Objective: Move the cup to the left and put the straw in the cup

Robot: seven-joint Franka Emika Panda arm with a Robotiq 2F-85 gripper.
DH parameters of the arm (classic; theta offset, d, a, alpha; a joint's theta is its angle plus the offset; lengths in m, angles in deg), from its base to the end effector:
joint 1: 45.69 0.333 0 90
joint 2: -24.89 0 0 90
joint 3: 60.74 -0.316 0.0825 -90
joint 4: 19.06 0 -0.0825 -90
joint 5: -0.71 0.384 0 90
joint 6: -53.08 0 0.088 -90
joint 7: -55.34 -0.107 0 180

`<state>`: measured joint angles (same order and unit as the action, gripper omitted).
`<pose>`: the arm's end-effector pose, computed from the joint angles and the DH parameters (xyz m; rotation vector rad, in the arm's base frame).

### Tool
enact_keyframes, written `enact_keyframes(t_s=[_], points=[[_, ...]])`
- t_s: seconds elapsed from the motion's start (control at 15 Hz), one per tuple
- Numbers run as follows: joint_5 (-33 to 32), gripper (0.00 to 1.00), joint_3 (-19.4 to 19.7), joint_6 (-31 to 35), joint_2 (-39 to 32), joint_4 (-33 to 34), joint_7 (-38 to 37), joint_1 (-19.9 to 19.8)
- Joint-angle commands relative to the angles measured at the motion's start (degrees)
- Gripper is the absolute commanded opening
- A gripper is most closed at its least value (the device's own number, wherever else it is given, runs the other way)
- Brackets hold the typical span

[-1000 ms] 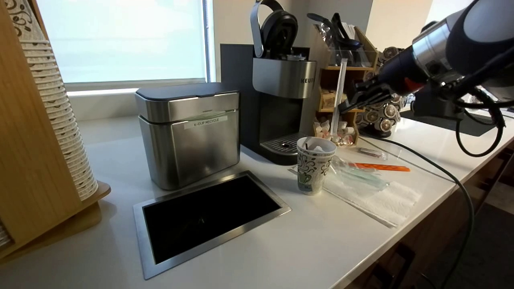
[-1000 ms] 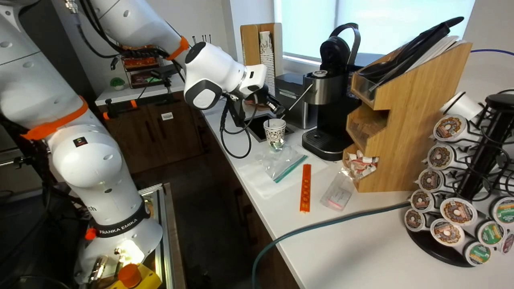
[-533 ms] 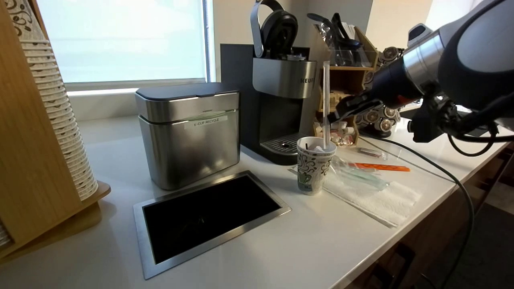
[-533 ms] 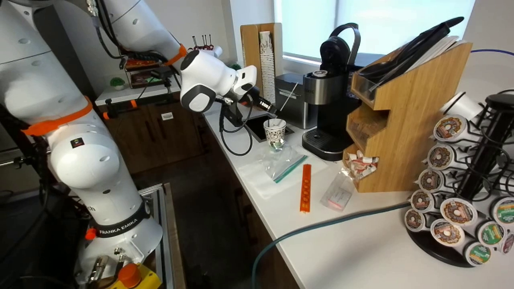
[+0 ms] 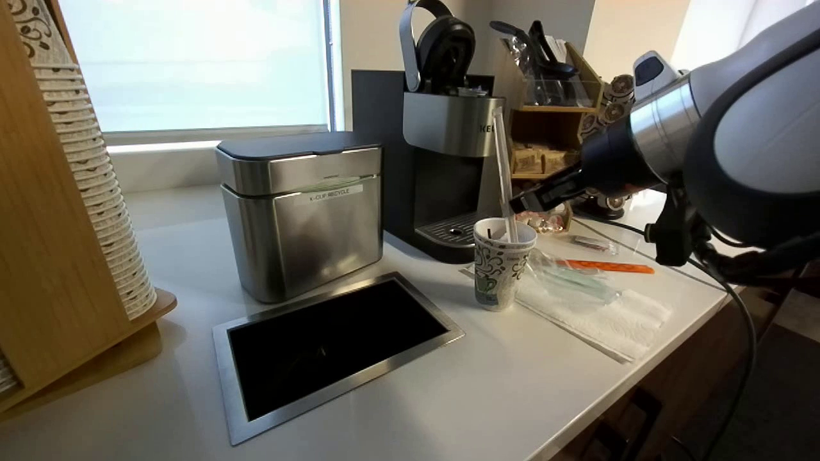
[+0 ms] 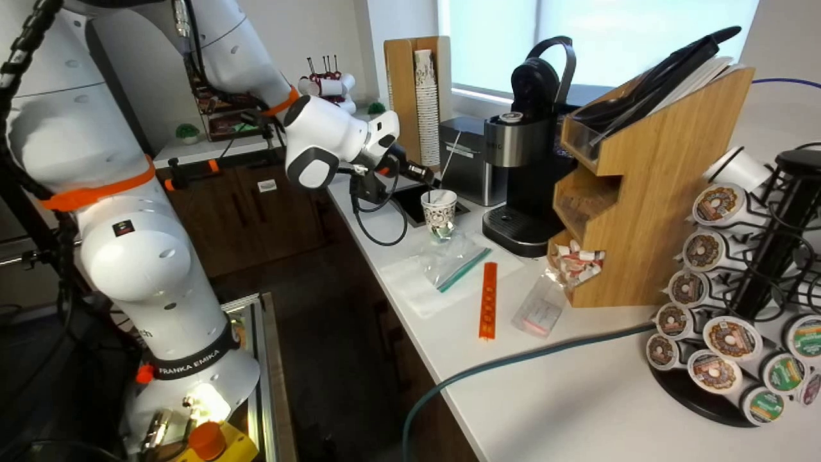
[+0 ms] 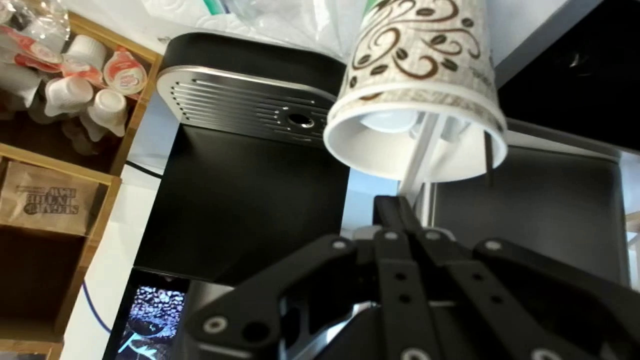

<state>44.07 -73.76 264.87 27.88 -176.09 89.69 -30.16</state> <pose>0.4062 0.1185 0.3459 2.7021 0.3419 1.3688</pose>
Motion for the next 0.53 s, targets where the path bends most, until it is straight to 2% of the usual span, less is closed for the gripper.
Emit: enact_keyframes(t_s=[0.0,0.13,0.2,0.33,0.47], points=[[5.83,0.00,-1.23,4.59,-4.51,2.54,7.74,0.26],[7.65,0.00,-1.36,3.74,-5.66,3.48,10.06,0.72],[8.42,0.26,-1.41,3.49,-6.35,4.03,11.00,0.90],[9.56,0.34,-1.44,3.13,-7.02,4.93,12.31,1.24],[10.25,0.49,-1.51,2.79,-7.47,5.62,13.13,1.51]])
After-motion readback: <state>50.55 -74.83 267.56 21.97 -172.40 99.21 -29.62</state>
